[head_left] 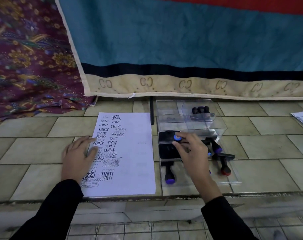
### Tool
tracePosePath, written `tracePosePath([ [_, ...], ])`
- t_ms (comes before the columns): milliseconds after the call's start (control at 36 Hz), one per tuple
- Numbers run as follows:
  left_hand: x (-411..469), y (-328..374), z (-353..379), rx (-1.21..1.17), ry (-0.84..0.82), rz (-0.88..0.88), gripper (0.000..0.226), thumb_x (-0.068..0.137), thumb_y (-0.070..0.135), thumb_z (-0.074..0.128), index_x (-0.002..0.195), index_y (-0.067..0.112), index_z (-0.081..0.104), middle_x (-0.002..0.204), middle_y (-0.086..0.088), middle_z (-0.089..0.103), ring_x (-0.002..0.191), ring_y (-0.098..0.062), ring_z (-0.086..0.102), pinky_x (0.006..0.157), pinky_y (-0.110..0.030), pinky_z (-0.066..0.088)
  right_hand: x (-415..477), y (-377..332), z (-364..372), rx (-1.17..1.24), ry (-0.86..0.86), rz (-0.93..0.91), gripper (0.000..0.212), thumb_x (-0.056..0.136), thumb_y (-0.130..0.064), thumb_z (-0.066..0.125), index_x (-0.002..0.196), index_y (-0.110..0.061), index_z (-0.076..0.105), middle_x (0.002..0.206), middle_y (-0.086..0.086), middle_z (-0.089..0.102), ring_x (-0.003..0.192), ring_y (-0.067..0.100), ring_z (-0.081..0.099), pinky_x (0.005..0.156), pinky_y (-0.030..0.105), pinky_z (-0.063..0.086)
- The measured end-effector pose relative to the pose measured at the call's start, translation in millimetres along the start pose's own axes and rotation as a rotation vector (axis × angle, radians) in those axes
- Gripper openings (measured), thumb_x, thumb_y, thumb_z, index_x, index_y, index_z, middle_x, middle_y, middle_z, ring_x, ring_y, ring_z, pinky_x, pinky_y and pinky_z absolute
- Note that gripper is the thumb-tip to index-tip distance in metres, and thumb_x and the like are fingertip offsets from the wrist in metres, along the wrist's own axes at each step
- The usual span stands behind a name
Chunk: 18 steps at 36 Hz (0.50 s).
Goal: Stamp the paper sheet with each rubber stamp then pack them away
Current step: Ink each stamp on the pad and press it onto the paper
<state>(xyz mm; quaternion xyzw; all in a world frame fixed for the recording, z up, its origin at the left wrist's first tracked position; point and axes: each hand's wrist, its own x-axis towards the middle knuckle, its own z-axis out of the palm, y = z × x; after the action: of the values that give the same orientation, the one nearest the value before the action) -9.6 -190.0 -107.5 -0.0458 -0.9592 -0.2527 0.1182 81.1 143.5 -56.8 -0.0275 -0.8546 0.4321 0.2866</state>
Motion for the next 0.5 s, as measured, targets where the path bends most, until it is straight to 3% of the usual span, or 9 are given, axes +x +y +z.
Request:
tracePosePath([
  [222,1,-3,3,0.014,0.01,0.005,0.042,0.084,0.044,0.046,0.12,0.031,0.064,0.136,0.006,0.057,0.128,-0.02,0.046,0.11,-0.037,0.02,-1,-3,14,-0.069,0.001,0.0,0.026,0.08,-0.015,0.073,0.105,-0.013,0.067,0.101,0.0,0.062,0.08,0.006,0.065,0.075,0.023,0.058],
  [361,2,-5,4,0.018,0.008,0.0,0.041,0.084,0.044,0.047,0.119,0.032,0.064,0.136,0.006,0.056,0.127,-0.02,0.047,0.11,-0.037,0.02,-5,-1,18,-0.149,-0.049,-0.021,0.023,0.08,-0.01,0.073,0.102,-0.013,0.066,0.102,-0.001,0.059,0.077,0.009,0.065,0.075,0.025,0.057],
  [500,2,-5,4,0.017,0.011,0.01,0.04,0.085,0.044,0.047,0.119,0.033,0.063,0.136,0.007,0.057,0.127,-0.02,0.047,0.111,-0.039,0.021,-6,0,16,-0.179,-0.056,-0.021,0.022,0.082,-0.012,0.073,0.102,-0.014,0.065,0.103,-0.002,0.061,0.077,0.005,0.063,0.074,0.017,0.053],
])
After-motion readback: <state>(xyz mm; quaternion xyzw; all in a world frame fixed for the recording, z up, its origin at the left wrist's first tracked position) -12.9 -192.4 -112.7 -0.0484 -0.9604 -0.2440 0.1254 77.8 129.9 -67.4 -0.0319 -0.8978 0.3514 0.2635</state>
